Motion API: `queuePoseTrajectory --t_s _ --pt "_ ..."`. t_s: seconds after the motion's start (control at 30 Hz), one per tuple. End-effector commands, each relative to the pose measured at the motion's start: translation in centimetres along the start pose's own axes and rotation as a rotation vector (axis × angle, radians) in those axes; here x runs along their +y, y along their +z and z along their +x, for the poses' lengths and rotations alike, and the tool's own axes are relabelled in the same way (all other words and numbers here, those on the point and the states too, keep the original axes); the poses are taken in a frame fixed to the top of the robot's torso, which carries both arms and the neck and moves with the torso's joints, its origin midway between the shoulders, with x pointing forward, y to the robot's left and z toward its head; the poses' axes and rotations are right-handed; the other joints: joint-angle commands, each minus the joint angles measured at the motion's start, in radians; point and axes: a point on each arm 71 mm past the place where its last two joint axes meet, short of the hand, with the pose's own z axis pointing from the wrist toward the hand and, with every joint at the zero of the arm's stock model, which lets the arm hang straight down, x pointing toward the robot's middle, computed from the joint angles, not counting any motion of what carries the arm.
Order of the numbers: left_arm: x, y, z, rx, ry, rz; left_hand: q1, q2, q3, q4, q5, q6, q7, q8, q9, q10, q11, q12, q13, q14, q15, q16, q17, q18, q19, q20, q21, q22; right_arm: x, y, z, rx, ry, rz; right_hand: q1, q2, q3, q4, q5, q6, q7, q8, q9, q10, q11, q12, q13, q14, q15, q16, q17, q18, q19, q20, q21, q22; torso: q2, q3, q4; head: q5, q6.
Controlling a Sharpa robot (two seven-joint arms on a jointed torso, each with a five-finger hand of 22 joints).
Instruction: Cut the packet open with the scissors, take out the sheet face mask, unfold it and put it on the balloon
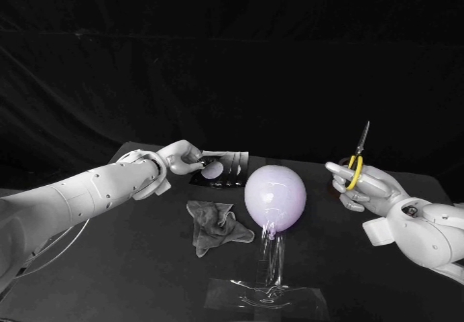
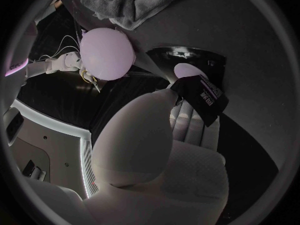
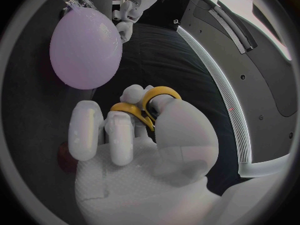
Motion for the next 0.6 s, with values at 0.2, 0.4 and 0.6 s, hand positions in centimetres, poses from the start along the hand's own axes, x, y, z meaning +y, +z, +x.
queuePoseTrajectory --t_s 0.2,0.4,0.6 --pt "-2.7 -0.2 -3.6 -0.151 -0.156 0.081 -0.057 -0.032 0.091 -0.028 0.004 0.001 0.004 0.021 0.019 0.018 0.001 -0.007 0.0 0.022 -0.001 -0.012 -0.008 -0.012 0.022 -0.001 0.003 -0.007 0.1 0.5 -1.1 -0.046 -0.037 -0.037 0.023 0.022 0.001 0.008 0.003 0.001 -0.036 -0.095 0.056 0.216 -0.06 0.953 0.261 0.072 0.007 -0.036 0.164 0.018 -0.032 0.006 -0.047 0.093 -0.012 0.0052 0.0001 -0.015 0.033" --pt "-5.4 -0.4 -4.4 -0.12 -0.257 0.123 -0.084 -0.041 0.122 -0.052 0.004 0.001 0.005 0.033 0.029 0.028 -0.001 -0.006 0.0 0.033 -0.002 -0.015 -0.01 -0.002 0.041 -0.003 0.018 -0.002 0.0 0.7 -2.1 -0.077 -0.067 -0.04 0.025 0.025 -0.009 0.022 0.002 -0.052 -0.031 -0.205 0.015 0.213 -0.057 0.939 0.253 0.074 0.01 -0.034 0.168 0.018 -0.03 0.01 -0.047 0.093 -0.015 0.0063 -0.0005 -0.036 0.055" --pt "-8.4 -0.5 -4.7 -0.033 -0.506 0.175 -0.104 -0.037 0.135 -0.074 0.004 0.002 0.007 0.042 0.037 0.049 -0.004 -0.004 0.001 0.053 -0.007 -0.01 -0.008 0.013 0.071 -0.008 0.045 0.01 0.3 1.0 -2.7 -0.093 -0.087 -0.053 0.056 0.019 -0.003 0.031 0.001 -0.115 -0.008 -0.36 -0.073 0.218 -0.037 0.957 0.264 0.084 0.021 -0.006 0.202 0.009 -0.006 0.017 -0.016 0.114 -0.018 0.007 -0.0025 -0.059 0.073"
